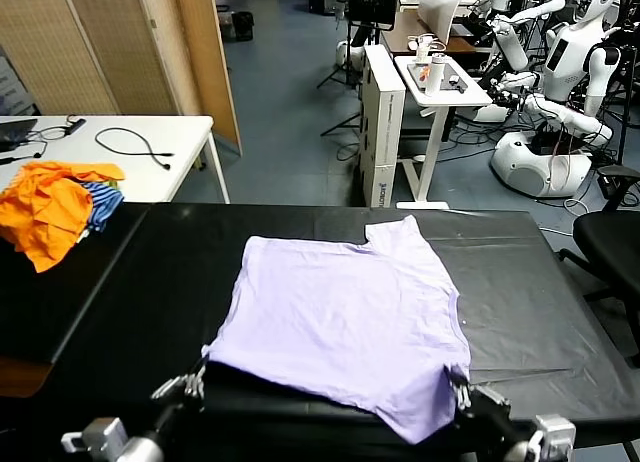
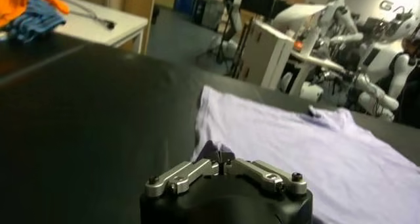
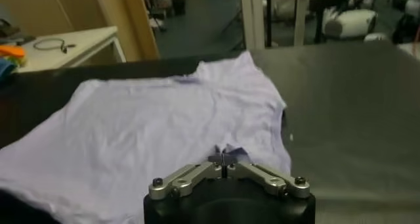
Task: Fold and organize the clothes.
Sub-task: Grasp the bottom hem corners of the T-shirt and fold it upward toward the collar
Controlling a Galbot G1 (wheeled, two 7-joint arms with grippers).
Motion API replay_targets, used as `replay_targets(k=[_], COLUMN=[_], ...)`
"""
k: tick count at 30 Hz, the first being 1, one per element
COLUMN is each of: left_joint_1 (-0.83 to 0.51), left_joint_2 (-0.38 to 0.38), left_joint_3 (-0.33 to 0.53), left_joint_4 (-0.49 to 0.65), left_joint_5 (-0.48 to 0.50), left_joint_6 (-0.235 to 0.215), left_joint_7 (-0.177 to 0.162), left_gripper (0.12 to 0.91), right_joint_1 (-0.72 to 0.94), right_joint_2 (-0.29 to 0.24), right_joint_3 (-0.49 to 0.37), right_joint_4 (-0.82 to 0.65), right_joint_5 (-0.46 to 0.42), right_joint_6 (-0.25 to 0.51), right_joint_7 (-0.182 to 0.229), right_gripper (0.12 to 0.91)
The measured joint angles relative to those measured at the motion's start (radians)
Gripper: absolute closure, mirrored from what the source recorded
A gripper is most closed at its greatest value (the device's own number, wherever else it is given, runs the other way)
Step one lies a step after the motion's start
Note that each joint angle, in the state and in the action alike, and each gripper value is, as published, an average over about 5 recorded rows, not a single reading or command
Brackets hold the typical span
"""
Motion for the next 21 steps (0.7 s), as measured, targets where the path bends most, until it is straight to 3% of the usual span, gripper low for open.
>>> replay_targets(k=[13, 21], left_joint_1=[-0.152, -0.210], left_joint_2=[0.016, 0.067], left_joint_3=[0.040, 0.069], left_joint_4=[0.140, 0.210], left_joint_5=[0.116, 0.119], left_joint_6=[-0.034, -0.026], left_joint_7=[0.007, 0.008], left_gripper=[0.884, 0.884], right_joint_1=[0.246, 0.292], right_joint_2=[-0.017, -0.018], right_joint_3=[-0.105, -0.127], right_joint_4=[-0.175, -0.209], right_joint_5=[0.009, 0.008], right_joint_6=[-0.034, -0.046], right_joint_7=[0.027, 0.028], right_gripper=[0.886, 0.886])
